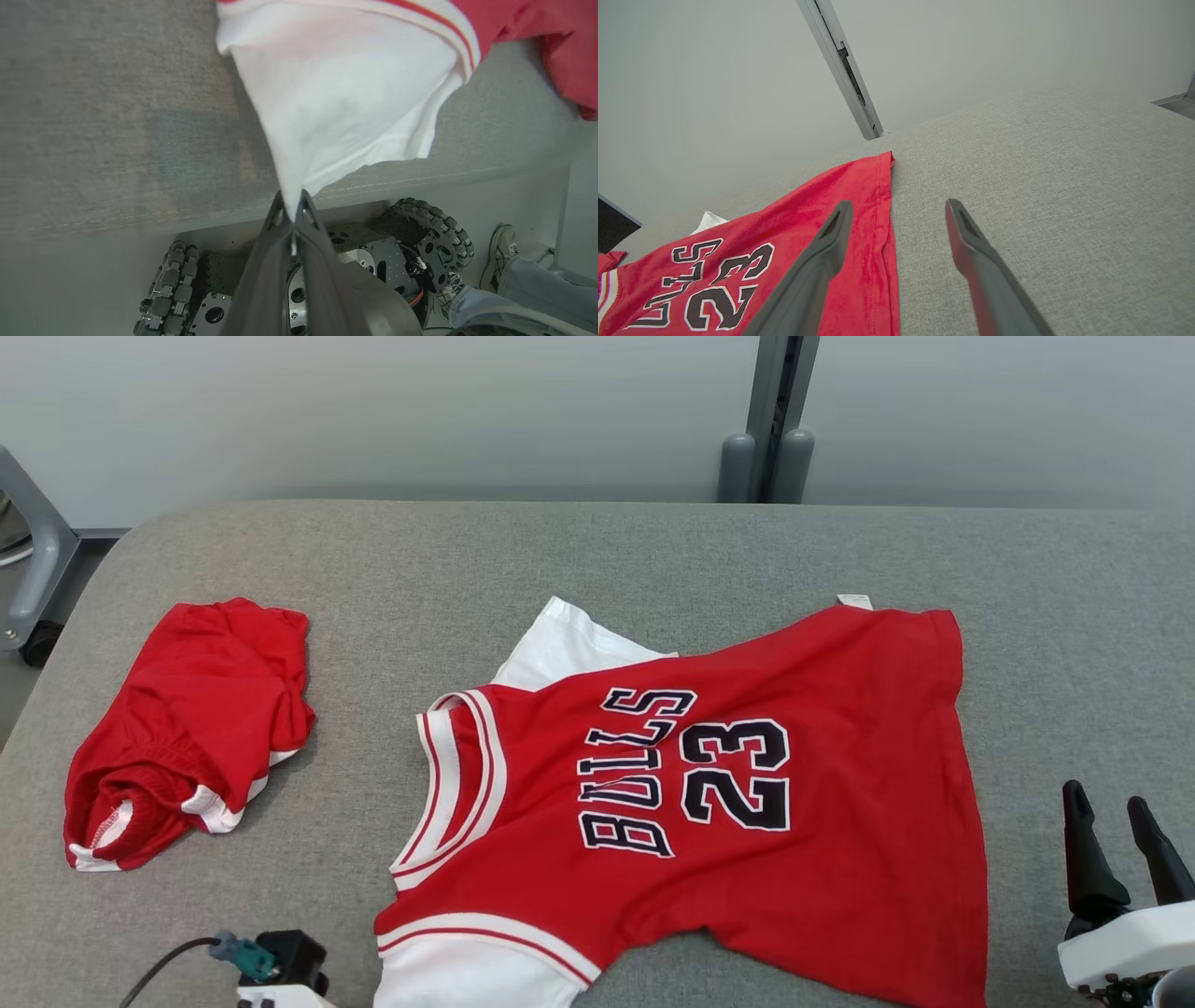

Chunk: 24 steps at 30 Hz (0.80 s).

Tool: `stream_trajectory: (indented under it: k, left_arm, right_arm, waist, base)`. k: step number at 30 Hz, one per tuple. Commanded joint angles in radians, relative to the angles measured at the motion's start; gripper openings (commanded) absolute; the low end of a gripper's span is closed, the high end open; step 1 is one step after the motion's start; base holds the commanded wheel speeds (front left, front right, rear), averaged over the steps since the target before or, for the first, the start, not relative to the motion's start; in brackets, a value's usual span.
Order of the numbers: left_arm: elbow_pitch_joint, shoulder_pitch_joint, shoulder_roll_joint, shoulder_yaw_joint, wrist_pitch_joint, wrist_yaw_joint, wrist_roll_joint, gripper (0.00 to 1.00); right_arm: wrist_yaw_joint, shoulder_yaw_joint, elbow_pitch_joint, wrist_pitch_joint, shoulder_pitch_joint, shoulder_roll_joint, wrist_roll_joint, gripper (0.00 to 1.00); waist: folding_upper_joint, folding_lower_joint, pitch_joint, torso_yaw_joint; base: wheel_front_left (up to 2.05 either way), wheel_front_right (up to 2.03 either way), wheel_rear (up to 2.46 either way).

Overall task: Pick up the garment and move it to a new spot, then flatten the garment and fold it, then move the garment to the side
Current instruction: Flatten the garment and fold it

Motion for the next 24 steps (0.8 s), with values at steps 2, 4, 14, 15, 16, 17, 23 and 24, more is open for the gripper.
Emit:
stream_trajectory:
  k: [2, 4, 14, 15, 16, 17, 23, 24]
  left_arm:
    - [0.012, 0.002, 0.001, 0.014, -0.015, 0.009, -0.001, 0.0]
    - [0.035, -0.005, -0.001, 0.017, -0.03, 0.015, 0.013, 0.42]
    - [0.058, -0.023, -0.003, 0.053, -0.125, 0.03, 0.058, 1.0]
    - [0.046, -0.029, 0.001, 0.06, -0.143, 0.038, 0.07, 1.0]
    - [0.034, -0.035, 0.004, 0.065, -0.158, 0.044, 0.084, 1.0]
    - [0.022, -0.043, 0.009, 0.072, -0.178, 0.055, 0.104, 1.0]
    - [0.005, -0.127, -0.023, 0.082, -0.316, 0.08, 0.228, 1.0]
    - [0.009, -0.145, -0.034, 0.076, -0.331, 0.074, 0.245, 1.0]
  right_arm:
    - [0.002, -0.004, -0.004, 0.004, 0.009, -0.007, -0.003, 1.0]
    - [0.002, -0.004, -0.005, 0.008, 0.011, -0.007, -0.005, 1.0]
    - [0.002, -0.006, -0.015, 0.019, 0.019, -0.001, -0.011, 1.0]
    - [0.002, -0.009, -0.017, 0.019, 0.021, -0.003, -0.011, 1.0]
    - [0.002, -0.012, -0.018, 0.02, 0.022, -0.004, -0.012, 1.0]
    - [0.002, -0.013, -0.02, 0.021, 0.023, -0.004, -0.012, 1.0]
    - [0.002, -0.011, -0.028, 0.027, 0.013, 0.001, -0.019, 1.0]
    - [0.002, -0.009, -0.028, 0.027, 0.01, 0.002, -0.02, 1.0]
  waist:
    - [0.0, 0.0, 0.001, 0.001]
    - [0.0, 0.0, 0.002, 0.0]
    - [0.0, 0.0, -0.007, -0.007]
    - [0.0, 0.0, -0.008, -0.006]
    - [0.0, 0.0, -0.009, -0.005]
    - [0.0, 0.0, -0.01, -0.004]
    - [0.0, 0.0, -0.011, -0.008]
    - [0.0, 0.0, -0.01, -0.011]
  base:
    - [0.0, 0.0, 0.0]
    - [0.0, 0.0, 0.0]
    - [0.0, 0.0, 0.0]
    - [0.0, 0.0, 0.0]
    - [0.0, 0.0, 0.0]
    - [0.0, 0.0, 0.0]
    - [0.0, 0.0, 0.0]
    - [0.0, 0.0, 0.0]
